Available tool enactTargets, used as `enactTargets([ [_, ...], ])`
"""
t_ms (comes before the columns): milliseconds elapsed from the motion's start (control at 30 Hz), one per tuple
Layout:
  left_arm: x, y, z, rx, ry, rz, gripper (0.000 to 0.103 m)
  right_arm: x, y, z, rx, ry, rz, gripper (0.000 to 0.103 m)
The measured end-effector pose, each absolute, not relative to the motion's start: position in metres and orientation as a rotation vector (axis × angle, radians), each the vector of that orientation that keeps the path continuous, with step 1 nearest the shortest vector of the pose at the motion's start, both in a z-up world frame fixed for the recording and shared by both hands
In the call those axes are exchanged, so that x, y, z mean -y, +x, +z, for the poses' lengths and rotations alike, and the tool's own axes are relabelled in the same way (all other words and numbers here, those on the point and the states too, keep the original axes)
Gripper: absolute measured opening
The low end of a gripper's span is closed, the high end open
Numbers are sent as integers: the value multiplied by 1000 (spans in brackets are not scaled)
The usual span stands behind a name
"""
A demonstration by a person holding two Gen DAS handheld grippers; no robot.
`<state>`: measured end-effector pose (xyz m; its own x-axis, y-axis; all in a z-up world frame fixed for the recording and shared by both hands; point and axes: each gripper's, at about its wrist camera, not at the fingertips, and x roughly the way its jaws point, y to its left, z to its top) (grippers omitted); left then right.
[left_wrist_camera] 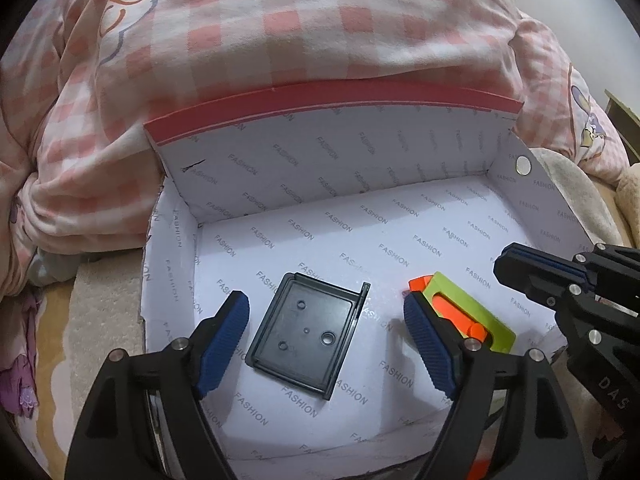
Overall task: Organize objects
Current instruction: 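Lower the tray and open the left tool while the right tool releases the cutter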
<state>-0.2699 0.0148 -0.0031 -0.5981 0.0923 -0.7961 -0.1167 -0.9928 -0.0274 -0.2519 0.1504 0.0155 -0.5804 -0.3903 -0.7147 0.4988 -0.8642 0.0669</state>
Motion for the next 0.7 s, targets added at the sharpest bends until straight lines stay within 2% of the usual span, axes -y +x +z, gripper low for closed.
enactTargets([
  [100, -14, -270, -2, -18, -1334, 2702, 82, -150, -252, 15, -197, 1043, -2414, 3],
  [167, -14, -271, -2, 3, -1323, 2697, 83, -150, -252, 15, -202, 1039, -2416, 9],
  [233, -13, -272, -1, 21, -1313, 2689, 85, -150, -254, 15, -206, 1036, -2418, 32],
  [433, 12, -260, 7, 123, -1261, 2703, 87, -160, -259, 16, -127, 1051, -2438, 71],
  [500, 19, -255, 15, 145, -1220, 2718, 88, -165, -260, 19, -76, 1036, -2437, 79],
  [633, 23, -246, 39, 219, -1092, 2726, 89, -176, -252, 36, 22, 941, -2430, 88],
  [700, 27, -239, 50, 241, -1034, 2736, 101, -180, -246, 44, 46, 876, -2421, 88],
])
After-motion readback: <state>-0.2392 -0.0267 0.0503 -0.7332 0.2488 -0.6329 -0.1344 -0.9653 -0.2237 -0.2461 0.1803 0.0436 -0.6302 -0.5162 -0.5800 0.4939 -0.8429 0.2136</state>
